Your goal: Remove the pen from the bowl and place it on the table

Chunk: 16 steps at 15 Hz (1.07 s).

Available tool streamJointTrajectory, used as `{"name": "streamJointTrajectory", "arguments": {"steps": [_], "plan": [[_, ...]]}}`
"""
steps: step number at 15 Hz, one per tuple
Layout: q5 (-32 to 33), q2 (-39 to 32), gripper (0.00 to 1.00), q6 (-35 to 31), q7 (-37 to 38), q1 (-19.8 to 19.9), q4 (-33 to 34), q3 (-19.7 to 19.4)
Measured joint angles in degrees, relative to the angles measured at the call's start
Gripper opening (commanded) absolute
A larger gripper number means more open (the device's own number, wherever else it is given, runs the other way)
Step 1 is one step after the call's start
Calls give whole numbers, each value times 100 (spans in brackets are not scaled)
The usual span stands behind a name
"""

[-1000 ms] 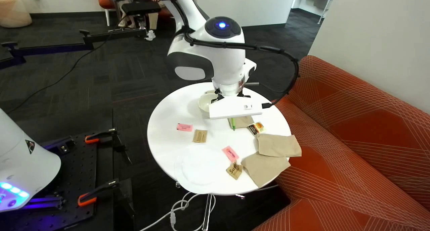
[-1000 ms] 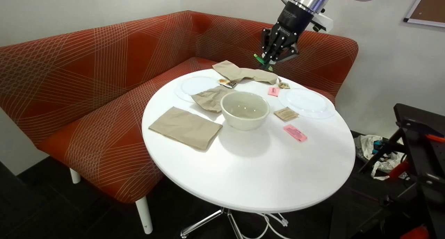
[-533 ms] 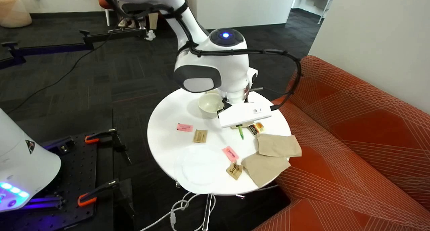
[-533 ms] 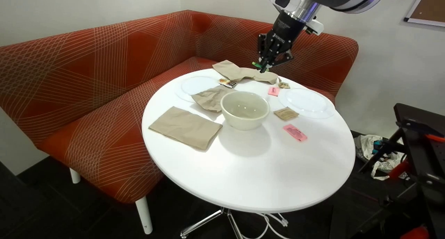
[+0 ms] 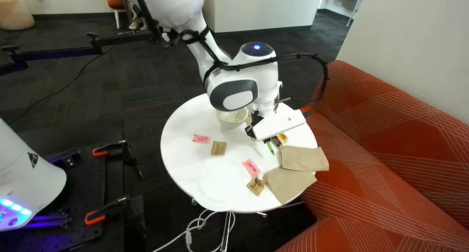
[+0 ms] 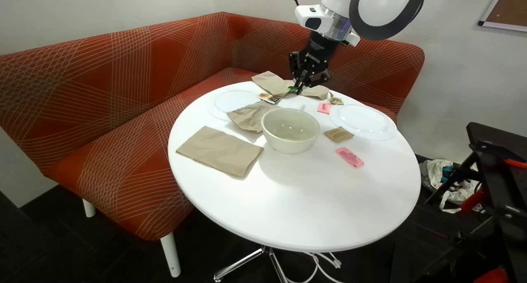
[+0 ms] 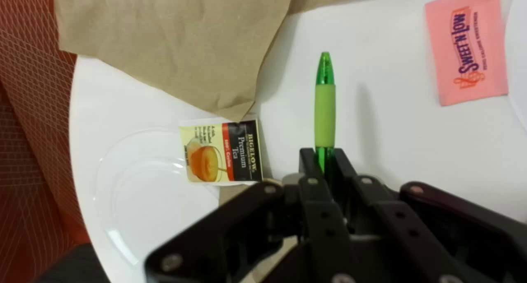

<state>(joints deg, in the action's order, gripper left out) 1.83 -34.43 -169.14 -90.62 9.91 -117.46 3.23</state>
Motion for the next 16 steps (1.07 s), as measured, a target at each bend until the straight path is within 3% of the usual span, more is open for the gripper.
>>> {"name": "streamJointTrajectory", "arguments": {"steps": [3,4,5,13,16], "plan": [[297,-273,3,343,113,-34,290,23],[365,-329,36,489,130,-52,360,22],[423,-366,37,632,168,-73,421,15],[527,-44,96,667,715,-100,448,-157],[487,484,100,659,883,46,69,-109]]}}
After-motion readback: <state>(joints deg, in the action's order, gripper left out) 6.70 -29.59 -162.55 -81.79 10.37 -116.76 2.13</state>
